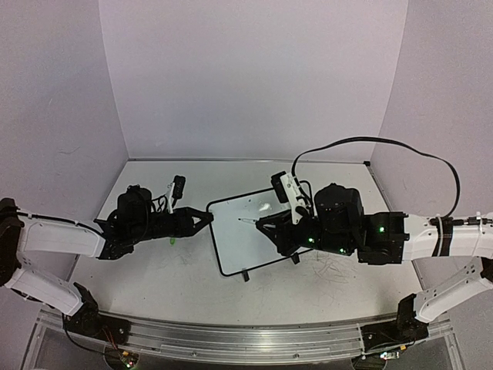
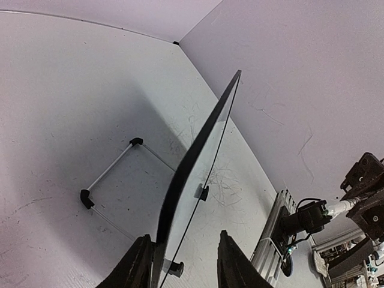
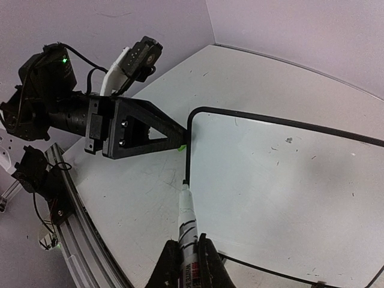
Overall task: Write a sentence on the whiteboard
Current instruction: Hold the whiteboard at the center of the board.
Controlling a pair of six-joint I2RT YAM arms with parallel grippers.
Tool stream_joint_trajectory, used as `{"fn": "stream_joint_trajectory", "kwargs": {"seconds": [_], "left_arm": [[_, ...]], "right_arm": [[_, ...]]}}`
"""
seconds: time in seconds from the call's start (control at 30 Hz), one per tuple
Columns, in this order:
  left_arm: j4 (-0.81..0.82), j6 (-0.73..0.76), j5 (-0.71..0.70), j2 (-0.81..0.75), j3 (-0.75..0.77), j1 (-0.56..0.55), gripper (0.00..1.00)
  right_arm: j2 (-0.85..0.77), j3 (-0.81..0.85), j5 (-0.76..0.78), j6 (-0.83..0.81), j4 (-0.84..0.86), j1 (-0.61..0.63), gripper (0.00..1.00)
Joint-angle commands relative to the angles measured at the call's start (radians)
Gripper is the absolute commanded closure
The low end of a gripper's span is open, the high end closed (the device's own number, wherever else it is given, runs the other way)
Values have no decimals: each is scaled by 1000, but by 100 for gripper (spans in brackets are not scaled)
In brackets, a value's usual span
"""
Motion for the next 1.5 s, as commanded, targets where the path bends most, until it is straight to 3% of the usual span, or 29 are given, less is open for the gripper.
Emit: {"fn": "stream_joint_trajectory", "kwargs": {"seconds": [0.0, 0.2, 0.63, 1.03, 1.47], "left_arm": [[53, 7, 24, 21, 19, 30, 61], [61, 19, 50, 23, 15, 43, 61], [110, 69, 137, 73, 39, 63, 77], [130, 117, 193, 94, 57, 98, 74], [142, 118, 204, 113, 72, 112, 82]], "right_arm": [[-4, 31, 14, -9, 38, 6, 100], [3, 31, 1, -10, 40, 7, 100], [50, 53, 5, -21, 43, 6, 100], [90, 74, -14, -36, 43, 7, 100], [157, 128, 0, -40, 35, 6, 100]]}}
